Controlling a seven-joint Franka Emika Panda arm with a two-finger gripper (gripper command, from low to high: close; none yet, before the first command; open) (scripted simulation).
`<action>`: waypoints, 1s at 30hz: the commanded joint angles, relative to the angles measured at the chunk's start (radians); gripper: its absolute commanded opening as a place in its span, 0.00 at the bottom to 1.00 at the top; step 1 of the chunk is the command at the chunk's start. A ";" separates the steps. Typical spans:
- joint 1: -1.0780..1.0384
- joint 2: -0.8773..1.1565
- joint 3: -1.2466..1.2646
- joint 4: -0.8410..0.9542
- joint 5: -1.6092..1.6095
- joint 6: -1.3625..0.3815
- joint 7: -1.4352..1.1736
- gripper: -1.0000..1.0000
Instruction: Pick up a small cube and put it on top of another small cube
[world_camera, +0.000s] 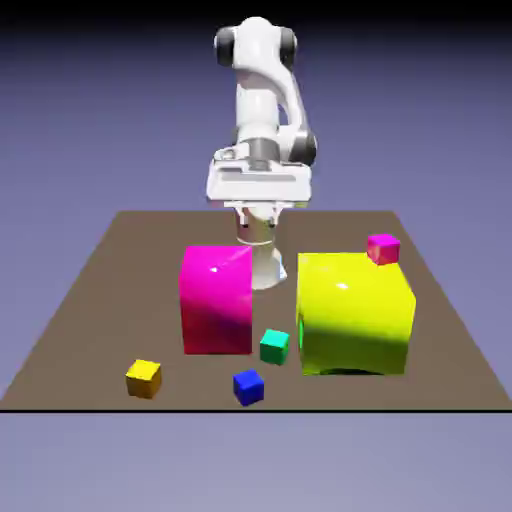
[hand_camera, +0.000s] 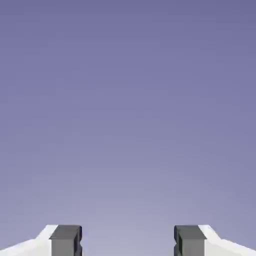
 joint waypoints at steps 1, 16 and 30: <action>-0.028 0.028 0.014 0.016 -0.007 -0.013 0.044 0.50; -0.452 0.447 0.223 0.262 -0.110 -0.206 0.696 0.50; -0.847 0.838 0.419 0.491 -0.206 -0.386 1.305 0.50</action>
